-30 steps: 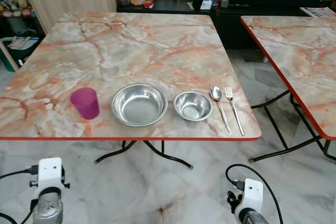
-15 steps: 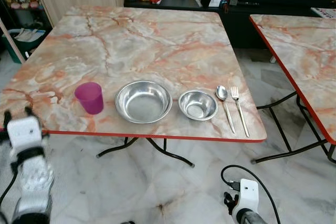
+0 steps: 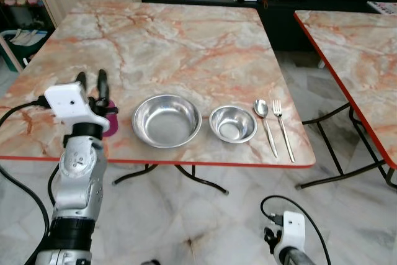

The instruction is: Setting the table

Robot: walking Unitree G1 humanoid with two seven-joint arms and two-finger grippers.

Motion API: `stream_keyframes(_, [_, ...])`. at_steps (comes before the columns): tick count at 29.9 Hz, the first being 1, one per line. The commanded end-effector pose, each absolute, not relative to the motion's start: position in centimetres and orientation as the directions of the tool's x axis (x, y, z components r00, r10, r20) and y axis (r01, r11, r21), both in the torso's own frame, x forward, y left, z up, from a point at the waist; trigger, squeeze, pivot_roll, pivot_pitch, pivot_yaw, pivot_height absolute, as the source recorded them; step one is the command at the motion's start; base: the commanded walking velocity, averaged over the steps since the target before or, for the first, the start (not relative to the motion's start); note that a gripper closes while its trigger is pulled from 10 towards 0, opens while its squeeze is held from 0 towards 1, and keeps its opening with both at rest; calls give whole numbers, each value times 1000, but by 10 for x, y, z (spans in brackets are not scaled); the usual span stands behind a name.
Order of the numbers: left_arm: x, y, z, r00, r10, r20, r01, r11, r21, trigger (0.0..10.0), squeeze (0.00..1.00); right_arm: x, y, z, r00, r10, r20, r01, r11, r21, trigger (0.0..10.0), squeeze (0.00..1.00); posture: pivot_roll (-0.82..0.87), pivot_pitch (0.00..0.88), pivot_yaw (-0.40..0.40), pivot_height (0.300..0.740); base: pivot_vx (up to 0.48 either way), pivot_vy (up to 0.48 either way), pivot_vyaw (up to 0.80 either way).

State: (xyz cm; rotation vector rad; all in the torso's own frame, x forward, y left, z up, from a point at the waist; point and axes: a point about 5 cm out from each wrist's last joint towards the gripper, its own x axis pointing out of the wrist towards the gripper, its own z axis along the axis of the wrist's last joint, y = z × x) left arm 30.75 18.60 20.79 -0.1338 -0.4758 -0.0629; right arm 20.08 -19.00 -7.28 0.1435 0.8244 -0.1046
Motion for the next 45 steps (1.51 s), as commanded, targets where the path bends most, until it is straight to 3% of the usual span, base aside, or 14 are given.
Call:
stream_keyframes(1, [305, 179, 204, 901, -73, 428, 140, 982, -126, 10000, 0, 196, -192, -75, 663, -46, -747, 163, 983, 84, 10000, 0, 70, 146, -57, 740, 0, 0, 0])
stream_keyframes(2, [302, 177, 204, 905, -100, 414, 166, 978, -125, 10000, 0, 195, -192, -76, 663, -46, -747, 163, 983, 84, 10000, 0, 73, 148, -53, 740, 0, 0, 0])
stream_keyframes(3, [300, 174, 202, 908, -128, 399, 190, 975, -119, 10000, 118, 195, -192, -76, 662, -46, -748, 163, 983, 84, 10000, 0, 75, 146, -52, 740, 0, 0, 0])
stream_keyframes(4, [298, 172, 200, 911, -150, 384, 208, 972, -113, 10000, 1000, 195, -191, -76, 661, -46, -749, 163, 983, 84, 10000, 0, 76, 144, -51, 740, 0, 0, 0])
stream_keyframes(11, [291, 169, 195, 925, -204, 319, 253, 960, -119, 10000, 1000, 194, -191, -76, 660, -43, -750, 159, 984, 84, 10000, 0, 78, 142, -47, 740, 0, 0, 0])
stream_keyframes(12, [290, 164, 195, 926, -246, 285, 285, 953, -105, 10000, 153, 195, -188, -76, 660, -33, -750, 145, 986, 84, 10000, 0, 94, 138, -43, 740, 0, 0, 0])
stream_keyframes(13, [290, 164, 195, 926, -246, 285, 285, 953, -105, 10000, 153, 195, -188, -76, 660, -33, -750, 145, 986, 84, 10000, 0, 94, 138, -43, 740, 0, 0, 0])
stream_keyframes(14, [288, 156, 189, 937, -294, 190, 311, 948, -64, 10000, 0, 196, -183, -76, 661, -15, -751, 123, 989, 88, 10000, 0, 95, 129, -36, 740, 0, 0, 0])
stream_keyframes(23, [285, 151, 165, 948, -317, -40, 312, 945, -97, 10000, 0, 197, -177, -77, 659, 3, -752, 105, 990, 97, 10000, 0, 95, 117, -24, 740, 0, 0, 0])
stream_keyframes(25, [288, 155, 160, 959, -266, -98, 256, 961, -106, 10000, 0, 197, -176, -77, 661, 3, -751, 109, 989, 100, 10000, 0, 91, 124, -17, 740, 0, 0, 0])
stream_keyframes(35, [294, 171, 153, 971, -95, -220, 69, 990, -123, 10000, 0, 194, -179, -78, 656, -10, -755, 132, 986, 101, 10000, 0, 86, 147, -18, 740, 0, 0, 0])
stream_keyframes(43, [296, 168, 154, 971, -94, -218, 54, 981, -184, 10000, 0, 195, -180, -78, 658, -15, -753, 138, 985, 101, 10000, 0, 85, 150, -18, 740, 0, 0, 0])
stream_keyframes(44, [296, 167, 154, 972, -95, -215, 53, 979, -195, 10000, 1000, 195, -180, -77, 659, -14, -752, 137, 985, 102, 10000, 0, 85, 150, -18, 740, 0, 0, 0])
stream_keyframes(45, [297, 166, 154, 972, -89, -218, 37, 972, -231, 10000, 1000, 195, -180, -77, 660, -15, -751, 138, 985, 102, 10000, 0, 79, 153, -19, 740, 0, 0, 0])
